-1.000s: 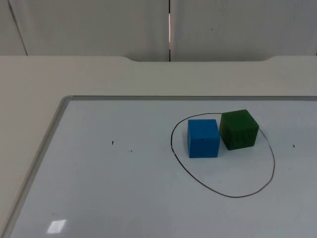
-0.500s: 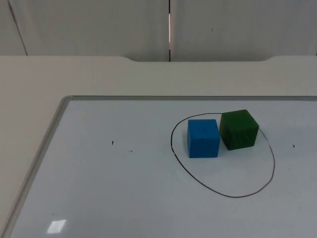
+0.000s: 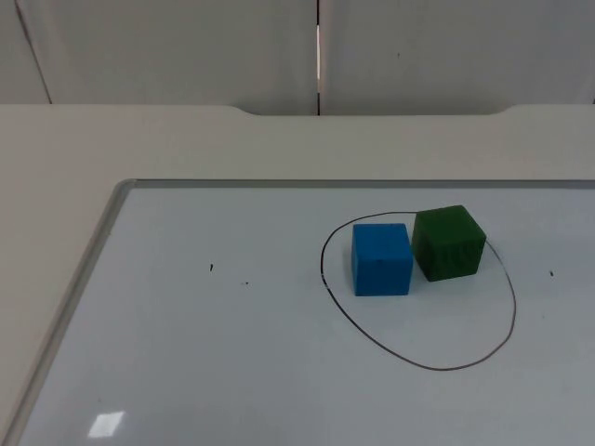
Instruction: Push the two cubes into the marked area.
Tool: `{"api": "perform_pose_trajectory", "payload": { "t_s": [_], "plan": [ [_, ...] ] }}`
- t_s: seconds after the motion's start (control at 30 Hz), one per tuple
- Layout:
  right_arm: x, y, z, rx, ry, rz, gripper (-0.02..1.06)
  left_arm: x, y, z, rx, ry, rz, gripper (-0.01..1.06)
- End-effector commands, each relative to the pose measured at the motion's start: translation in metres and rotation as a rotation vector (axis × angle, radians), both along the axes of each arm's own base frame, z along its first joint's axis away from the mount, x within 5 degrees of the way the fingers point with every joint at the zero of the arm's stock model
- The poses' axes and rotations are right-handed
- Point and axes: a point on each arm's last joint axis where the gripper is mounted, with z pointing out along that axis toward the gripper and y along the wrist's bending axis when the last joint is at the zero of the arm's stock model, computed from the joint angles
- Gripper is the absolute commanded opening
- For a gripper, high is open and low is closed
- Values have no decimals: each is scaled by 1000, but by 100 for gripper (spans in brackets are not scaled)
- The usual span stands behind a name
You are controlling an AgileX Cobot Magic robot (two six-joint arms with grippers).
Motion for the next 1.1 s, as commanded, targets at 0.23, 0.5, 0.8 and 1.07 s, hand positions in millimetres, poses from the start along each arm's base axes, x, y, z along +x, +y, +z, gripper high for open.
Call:
{"api": "perform_pose_trajectory", "payload": {
  "t_s": [0.23, 0.5, 0.8, 1.07],
  "plan": [
    [0, 0, -1, 6, -2, -8, 0, 0, 1, -1, 7, -9, 0, 105],
    [0, 0, -1, 6, -2, -8, 9, 0, 1, -1, 8, -9, -2, 105],
    [0, 0, -1, 8, -1, -9, 74, 0, 1, -1, 8, -9, -2, 105],
    [0, 0, -1, 6, -2, -11, 105, 0, 1, -1, 8, -9, -2, 105]
  ]
}}
